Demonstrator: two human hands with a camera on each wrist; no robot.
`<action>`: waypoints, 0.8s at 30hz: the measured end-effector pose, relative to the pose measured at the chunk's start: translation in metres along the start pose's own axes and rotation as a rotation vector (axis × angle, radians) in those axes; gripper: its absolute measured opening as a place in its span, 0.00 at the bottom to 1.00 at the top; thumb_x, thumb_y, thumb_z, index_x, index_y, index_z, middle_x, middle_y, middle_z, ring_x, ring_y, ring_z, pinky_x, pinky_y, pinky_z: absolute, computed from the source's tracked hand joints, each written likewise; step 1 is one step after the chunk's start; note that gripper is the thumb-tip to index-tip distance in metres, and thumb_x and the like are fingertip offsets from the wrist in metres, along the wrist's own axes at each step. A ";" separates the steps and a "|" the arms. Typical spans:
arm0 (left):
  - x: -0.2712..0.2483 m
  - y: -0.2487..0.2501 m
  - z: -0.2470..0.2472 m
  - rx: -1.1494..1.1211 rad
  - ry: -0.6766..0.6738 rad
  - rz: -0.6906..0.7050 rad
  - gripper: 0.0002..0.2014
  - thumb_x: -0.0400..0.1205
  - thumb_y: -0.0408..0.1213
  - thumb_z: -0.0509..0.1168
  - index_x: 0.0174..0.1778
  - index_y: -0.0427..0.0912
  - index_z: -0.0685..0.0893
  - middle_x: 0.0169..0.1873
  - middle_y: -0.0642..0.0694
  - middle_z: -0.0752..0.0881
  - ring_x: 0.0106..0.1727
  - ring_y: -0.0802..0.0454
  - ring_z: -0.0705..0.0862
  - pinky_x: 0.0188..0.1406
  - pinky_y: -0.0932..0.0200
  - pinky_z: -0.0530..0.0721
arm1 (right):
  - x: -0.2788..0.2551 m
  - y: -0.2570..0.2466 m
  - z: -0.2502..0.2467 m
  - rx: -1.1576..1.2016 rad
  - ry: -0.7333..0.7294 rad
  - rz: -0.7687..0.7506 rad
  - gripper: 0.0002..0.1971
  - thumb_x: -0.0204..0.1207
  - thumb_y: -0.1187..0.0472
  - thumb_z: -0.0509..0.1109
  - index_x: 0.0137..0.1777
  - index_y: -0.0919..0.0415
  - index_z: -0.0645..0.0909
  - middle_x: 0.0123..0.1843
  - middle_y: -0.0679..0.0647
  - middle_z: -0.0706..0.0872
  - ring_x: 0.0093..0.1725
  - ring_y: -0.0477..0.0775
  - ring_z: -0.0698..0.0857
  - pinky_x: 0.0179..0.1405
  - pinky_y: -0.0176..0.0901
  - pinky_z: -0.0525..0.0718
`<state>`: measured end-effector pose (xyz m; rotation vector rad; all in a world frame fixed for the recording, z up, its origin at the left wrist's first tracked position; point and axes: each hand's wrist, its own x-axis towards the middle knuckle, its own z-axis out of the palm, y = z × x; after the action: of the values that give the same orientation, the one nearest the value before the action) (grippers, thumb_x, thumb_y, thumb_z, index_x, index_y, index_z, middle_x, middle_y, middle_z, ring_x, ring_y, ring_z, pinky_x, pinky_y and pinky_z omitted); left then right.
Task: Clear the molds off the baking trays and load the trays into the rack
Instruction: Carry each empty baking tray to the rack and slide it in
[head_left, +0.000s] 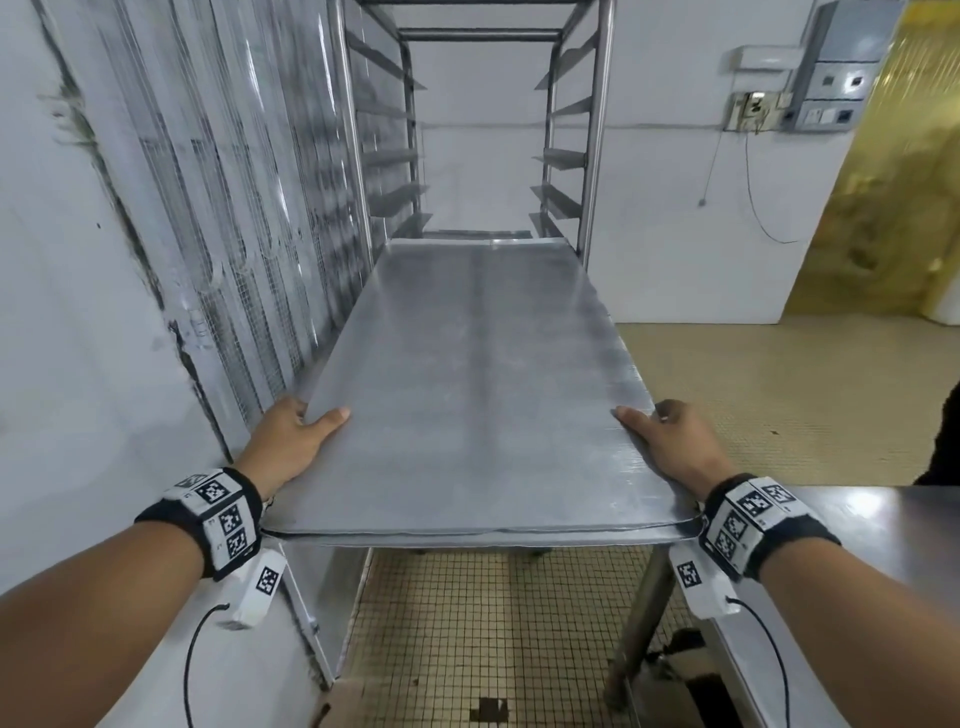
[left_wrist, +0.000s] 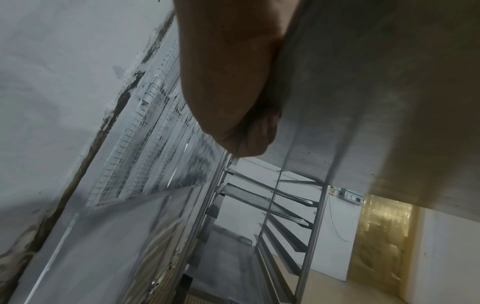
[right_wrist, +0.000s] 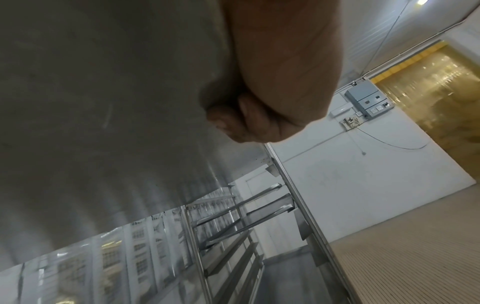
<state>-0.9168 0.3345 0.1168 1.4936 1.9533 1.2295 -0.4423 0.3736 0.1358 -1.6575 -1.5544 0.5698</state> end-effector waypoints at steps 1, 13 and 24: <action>0.006 -0.001 0.001 0.001 -0.003 -0.005 0.27 0.74 0.65 0.74 0.50 0.42 0.88 0.43 0.46 0.92 0.43 0.46 0.92 0.49 0.43 0.91 | 0.006 0.000 0.004 -0.001 -0.005 0.001 0.27 0.75 0.36 0.74 0.34 0.61 0.76 0.27 0.55 0.83 0.29 0.56 0.81 0.33 0.48 0.78; 0.101 -0.026 0.018 0.010 -0.058 -0.046 0.27 0.74 0.67 0.73 0.50 0.45 0.85 0.43 0.48 0.91 0.44 0.46 0.91 0.49 0.46 0.90 | 0.077 -0.010 0.064 -0.031 -0.031 0.064 0.26 0.75 0.37 0.74 0.33 0.60 0.77 0.28 0.56 0.86 0.30 0.58 0.83 0.36 0.50 0.82; 0.171 -0.024 0.036 -0.024 -0.092 0.023 0.20 0.80 0.57 0.73 0.55 0.44 0.85 0.47 0.49 0.90 0.49 0.47 0.88 0.50 0.54 0.84 | 0.125 -0.024 0.089 -0.099 0.007 0.088 0.26 0.77 0.38 0.72 0.44 0.65 0.81 0.37 0.53 0.85 0.42 0.60 0.85 0.43 0.47 0.77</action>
<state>-0.9648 0.5039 0.1110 1.5368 1.8612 1.1678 -0.5063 0.5148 0.1248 -1.8075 -1.5323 0.5404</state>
